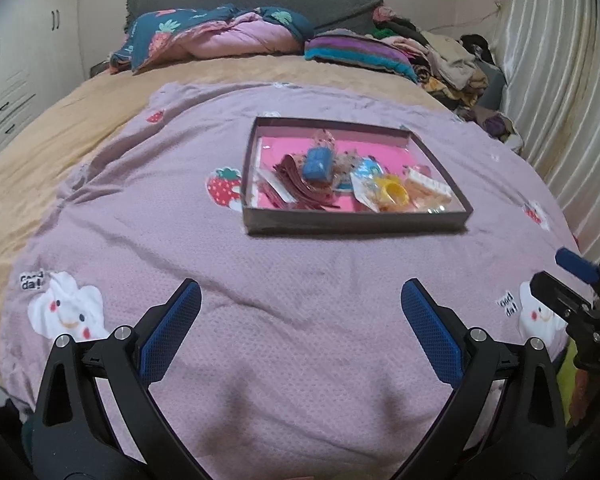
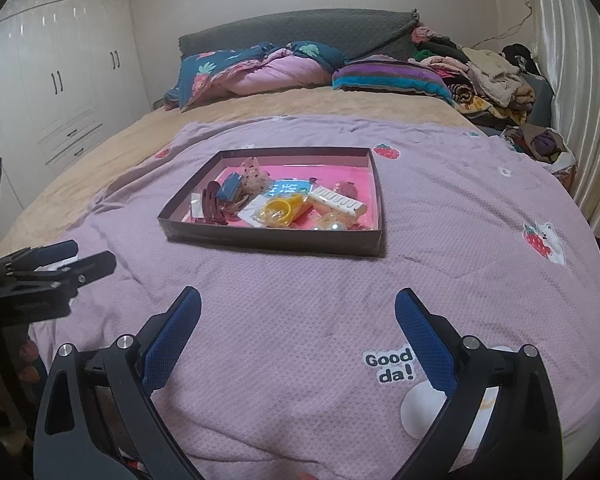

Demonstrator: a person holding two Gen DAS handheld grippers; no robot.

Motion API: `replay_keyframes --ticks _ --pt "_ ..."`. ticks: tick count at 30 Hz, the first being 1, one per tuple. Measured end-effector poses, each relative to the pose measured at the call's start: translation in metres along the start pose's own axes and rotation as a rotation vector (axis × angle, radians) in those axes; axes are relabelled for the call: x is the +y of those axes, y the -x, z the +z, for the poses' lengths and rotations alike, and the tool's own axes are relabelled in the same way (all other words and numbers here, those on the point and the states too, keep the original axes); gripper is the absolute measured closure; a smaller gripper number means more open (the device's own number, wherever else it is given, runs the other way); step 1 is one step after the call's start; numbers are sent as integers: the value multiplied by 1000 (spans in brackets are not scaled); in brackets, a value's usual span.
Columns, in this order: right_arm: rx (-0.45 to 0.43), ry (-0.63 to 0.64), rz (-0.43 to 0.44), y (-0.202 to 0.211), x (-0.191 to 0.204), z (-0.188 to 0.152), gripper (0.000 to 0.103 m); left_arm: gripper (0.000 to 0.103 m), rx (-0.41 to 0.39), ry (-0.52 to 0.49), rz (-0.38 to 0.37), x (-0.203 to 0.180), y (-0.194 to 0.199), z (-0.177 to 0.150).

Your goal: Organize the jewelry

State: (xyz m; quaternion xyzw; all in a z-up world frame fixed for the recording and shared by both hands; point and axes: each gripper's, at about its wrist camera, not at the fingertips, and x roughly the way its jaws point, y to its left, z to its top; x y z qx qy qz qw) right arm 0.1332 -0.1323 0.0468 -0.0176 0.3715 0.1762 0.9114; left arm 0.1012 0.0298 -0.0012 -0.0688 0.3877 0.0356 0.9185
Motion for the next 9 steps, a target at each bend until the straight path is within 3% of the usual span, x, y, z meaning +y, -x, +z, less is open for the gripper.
replay_keyframes --ticks 6,9 --pt "3 -94 -28 -28 -48 17 4 9 28 98 83 61 -34 28" --pt "35 -181 -141 -60 -110 35 4 9 44 169 188 121 -63 48"
